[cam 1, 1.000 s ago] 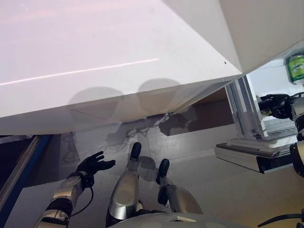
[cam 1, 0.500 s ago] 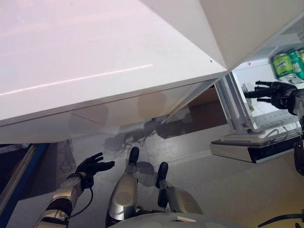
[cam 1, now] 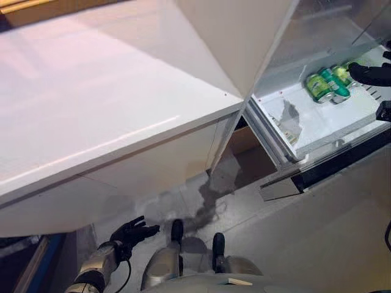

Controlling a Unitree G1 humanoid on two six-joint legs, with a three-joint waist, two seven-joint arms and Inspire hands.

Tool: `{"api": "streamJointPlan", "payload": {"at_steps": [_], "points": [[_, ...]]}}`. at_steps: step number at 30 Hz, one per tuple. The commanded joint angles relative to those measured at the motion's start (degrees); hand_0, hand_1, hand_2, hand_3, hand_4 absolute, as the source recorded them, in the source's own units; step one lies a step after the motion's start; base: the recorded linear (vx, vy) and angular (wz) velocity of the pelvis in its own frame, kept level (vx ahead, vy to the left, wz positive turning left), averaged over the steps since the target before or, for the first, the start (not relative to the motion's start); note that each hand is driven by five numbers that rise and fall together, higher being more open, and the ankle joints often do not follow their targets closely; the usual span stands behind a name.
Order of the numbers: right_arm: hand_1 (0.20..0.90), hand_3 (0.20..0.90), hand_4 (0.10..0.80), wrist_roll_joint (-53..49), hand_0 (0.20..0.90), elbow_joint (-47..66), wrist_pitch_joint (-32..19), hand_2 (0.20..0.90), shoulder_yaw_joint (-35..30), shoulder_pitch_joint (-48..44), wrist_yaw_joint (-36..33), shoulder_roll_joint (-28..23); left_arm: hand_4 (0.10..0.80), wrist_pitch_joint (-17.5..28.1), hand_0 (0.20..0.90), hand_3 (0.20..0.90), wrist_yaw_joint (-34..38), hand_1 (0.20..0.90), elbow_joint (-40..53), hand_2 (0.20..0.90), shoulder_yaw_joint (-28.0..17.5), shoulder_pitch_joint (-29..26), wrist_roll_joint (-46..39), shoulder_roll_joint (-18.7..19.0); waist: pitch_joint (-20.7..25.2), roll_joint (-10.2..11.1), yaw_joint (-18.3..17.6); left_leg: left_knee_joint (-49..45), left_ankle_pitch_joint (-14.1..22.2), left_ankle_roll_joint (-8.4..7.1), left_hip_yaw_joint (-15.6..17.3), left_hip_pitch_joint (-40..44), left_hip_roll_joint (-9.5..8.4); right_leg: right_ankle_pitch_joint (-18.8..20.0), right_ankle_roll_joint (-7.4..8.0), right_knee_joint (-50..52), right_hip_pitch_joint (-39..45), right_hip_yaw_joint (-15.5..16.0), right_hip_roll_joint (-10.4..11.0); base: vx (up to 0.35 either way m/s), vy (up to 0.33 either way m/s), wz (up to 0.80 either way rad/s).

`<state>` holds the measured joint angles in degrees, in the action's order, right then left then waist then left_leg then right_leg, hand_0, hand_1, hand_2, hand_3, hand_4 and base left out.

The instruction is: Put drinks into fridge and close the fridge

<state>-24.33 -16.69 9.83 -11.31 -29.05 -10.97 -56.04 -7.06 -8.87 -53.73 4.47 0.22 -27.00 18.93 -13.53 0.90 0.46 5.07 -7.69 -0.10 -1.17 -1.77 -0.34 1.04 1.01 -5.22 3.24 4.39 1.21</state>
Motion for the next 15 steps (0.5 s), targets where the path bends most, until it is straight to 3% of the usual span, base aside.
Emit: {"api": "streamJointPlan", "payload": {"at_steps": [1, 7, 10, 15], "points": [[0.900, 0.900, 0.800, 3.5, 0.900, 10.4, -11.6, 0.900, -6.5, 4.5, -7.8, -2.3, 0.800, 3.6, 0.900, 0.900, -0.6, 0.900, -5.5, 0.900, -0.6, 4.0, 1.8, 1.2, 9.8, 2.0, -1.5, -1.8, 9.7, 0.88, 0.9, 3.7, -1.47, -0.7, 2.71, 3.4, -3.0, -1.8, -0.2, 0.014, 0.005, -0.23], [0.900, 0.900, 0.800, 6.2, 0.900, 21.6, -20.9, 0.900, -16.8, 17.9, -17.5, 6.9, 0.800, 4.1, 0.900, 0.900, -1.2, 0.900, -5.4, 0.900, -4.4, 6.3, 3.6, -0.7, 9.4, 1.2, -4.1, -9.5, 13.8, 1.12, 3.5, 4.2, -1.19, -3.6, 1.49, 8.3, -2.2, -2.4, 0.4, 0.053, 0.017, -0.18], [0.900, 0.900, 0.800, 7.2, 0.900, 23.0, -28.1, 0.900, -22.7, 25.1, -22.5, 13.3, 0.800, 4.1, 0.900, 0.900, -1.6, 0.900, -4.4, 0.900, -6.0, 7.7, 4.9, -2.0, 8.0, 0.6, -5.2, -15.2, 17.1, 2.24, 3.5, 4.3, -1.40, -6.7, 0.60, 14.1, -2.0, -2.7, 0.2, 0.101, 0.049, 0.06], [0.900, 0.900, 0.800, 3.0, 0.900, 19.8, -29.3, 0.900, -26.9, 30.7, -24.1, 19.7, 0.800, 3.9, 0.900, 0.900, -1.8, 0.900, -3.2, 0.900, -7.3, 8.8, 7.3, -2.7, 6.4, 0.4, -6.2, -21.9, 21.6, 3.62, 3.4, 3.9, -1.88, -10.9, -0.75, 20.4, -2.6, -3.3, -0.2, 0.075, 0.005, 0.02]]}}
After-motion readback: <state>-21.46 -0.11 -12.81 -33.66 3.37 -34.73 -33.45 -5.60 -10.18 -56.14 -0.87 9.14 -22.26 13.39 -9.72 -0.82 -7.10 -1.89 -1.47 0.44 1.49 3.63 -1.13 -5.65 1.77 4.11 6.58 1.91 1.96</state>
